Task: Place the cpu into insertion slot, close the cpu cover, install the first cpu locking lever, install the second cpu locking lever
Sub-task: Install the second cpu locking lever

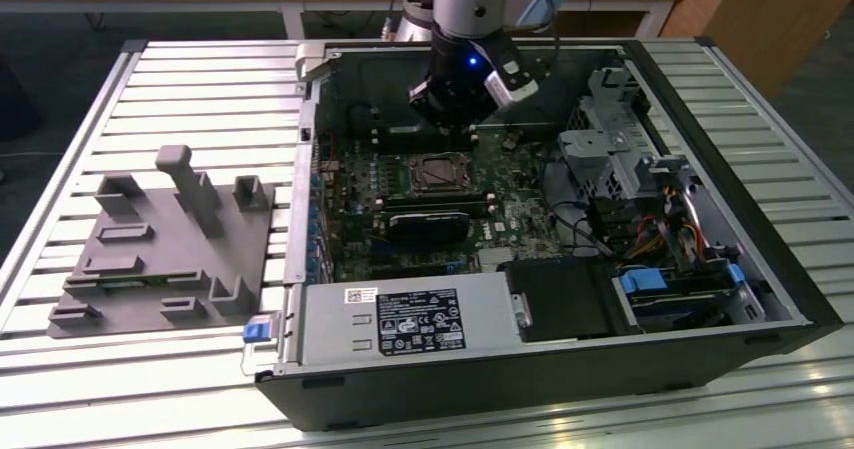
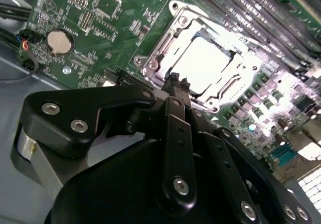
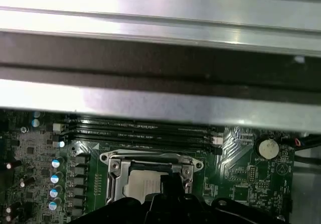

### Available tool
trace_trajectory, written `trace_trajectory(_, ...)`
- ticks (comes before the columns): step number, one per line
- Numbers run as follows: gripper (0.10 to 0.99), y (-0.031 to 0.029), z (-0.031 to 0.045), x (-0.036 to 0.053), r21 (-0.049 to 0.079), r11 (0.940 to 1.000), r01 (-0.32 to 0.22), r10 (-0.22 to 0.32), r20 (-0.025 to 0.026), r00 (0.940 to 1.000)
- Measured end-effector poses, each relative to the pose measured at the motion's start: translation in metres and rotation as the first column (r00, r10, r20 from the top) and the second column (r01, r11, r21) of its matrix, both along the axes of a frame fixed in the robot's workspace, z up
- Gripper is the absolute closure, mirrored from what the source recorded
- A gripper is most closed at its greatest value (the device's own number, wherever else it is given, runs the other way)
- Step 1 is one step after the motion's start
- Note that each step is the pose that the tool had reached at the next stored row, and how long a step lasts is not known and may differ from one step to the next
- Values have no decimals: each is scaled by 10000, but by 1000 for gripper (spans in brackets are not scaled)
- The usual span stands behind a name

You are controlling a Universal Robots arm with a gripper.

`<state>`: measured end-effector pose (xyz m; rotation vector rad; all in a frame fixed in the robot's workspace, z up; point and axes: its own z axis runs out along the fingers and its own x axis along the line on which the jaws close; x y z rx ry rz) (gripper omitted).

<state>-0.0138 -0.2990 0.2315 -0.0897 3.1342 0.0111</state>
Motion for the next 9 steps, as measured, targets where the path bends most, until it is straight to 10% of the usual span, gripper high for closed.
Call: trace_trajectory(9,980,-155,2,0,2,10000,0,0,1,10000)
